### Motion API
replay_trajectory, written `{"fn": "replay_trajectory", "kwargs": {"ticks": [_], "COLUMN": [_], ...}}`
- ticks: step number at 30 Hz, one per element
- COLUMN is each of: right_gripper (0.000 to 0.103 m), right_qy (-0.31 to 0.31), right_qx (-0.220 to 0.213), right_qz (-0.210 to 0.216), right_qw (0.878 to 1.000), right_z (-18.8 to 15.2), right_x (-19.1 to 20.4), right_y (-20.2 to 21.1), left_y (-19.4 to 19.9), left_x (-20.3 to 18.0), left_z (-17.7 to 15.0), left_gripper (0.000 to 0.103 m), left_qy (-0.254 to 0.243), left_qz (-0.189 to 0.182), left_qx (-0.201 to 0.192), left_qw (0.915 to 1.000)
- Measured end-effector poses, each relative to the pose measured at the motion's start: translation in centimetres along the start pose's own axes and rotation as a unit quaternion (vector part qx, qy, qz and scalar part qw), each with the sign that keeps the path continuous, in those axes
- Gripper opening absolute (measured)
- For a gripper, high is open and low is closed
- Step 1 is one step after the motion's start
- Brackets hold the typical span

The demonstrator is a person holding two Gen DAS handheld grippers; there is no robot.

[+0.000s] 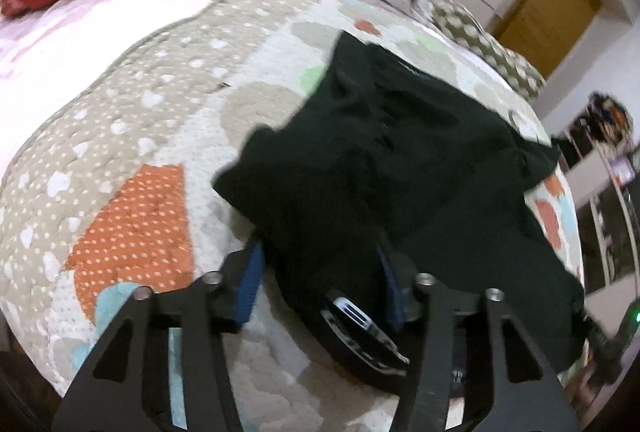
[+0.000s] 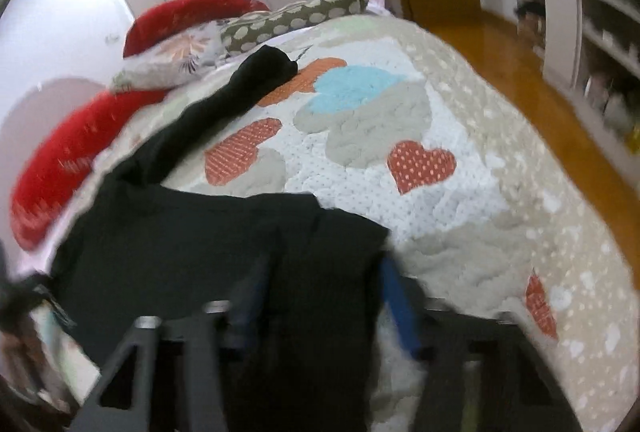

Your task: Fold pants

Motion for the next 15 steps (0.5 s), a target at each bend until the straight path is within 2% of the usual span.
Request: {"fn": "replay_trajectory", "kwargs": {"ticks": [2,3,4,6,8,11,12,13,15], "right_gripper": [0.02,0.02,0.02,0.019,0.018,0.018,0.018,0.019,0.022], "right_qy": [-0.017,-0.026,-0.023,-0.001,0.015,0.034,0.028,0.02,0.004], "right_qx": [-0.003,-0.005,-0.01,-0.024,-0.036,-0.048,-0.033,-0.018,0.021], "right_qz": [0.017,0.023,0.018,0.0,-0.017,-0.059,-0.062,-0.062,-0.074], "right_qw": [1.0,0.999,1.0,1.0,0.999,0.997,0.997,0.998,0.997], "right_z": [0.3,0.6,0.9,1.7,2.5,3.7,3.6,3.4,2.5], "right_x": [-0.2,-0.4,-0.5,-0.4,-0.6,-1.7,-2.3,-2.9,-4.0], "right_y": [0.4,0.6,1.2,2.7,4.4,5.9,5.2,4.5,2.6], "left_y": [-0.5,-0.8,-0.8,0.1,1.7,2.7,2.1,1.6,0.5], "left_x": [0.3,0.2,-0.1,-1.0,-2.0,-3.1,-2.9,-2.6,-1.4], "left_z": [0.2,0.0,-0.1,-0.4,-0.7,-1.1,-1.4,-1.7,-2.5], "left_gripper": [0.054,0.053,0.041,0.028,0.028,0.028,0.032,0.04,0.045], "left_qy": [0.017,0.019,0.013,0.012,0.01,-0.016,-0.017,-0.017,-0.001], "left_qz": [-0.004,-0.004,-0.005,-0.036,-0.058,-0.049,-0.038,-0.026,-0.01], "left_qx": [-0.008,-0.004,-0.001,0.012,0.014,0.002,0.005,0.01,0.029], "left_qw": [0.9998,0.9998,0.9999,0.9992,0.9982,0.9987,0.9991,0.9995,0.9995]}}
Point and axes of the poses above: each gripper's, at about its wrist camera, not at the fingertips, and y roughly against the way its jaws point, x to its left, z to its top, the point moved 5 cm from there along -y, roughly the way its jaws point, and after that the axes turned 12 degrees about -x, right-handed, at the moved point
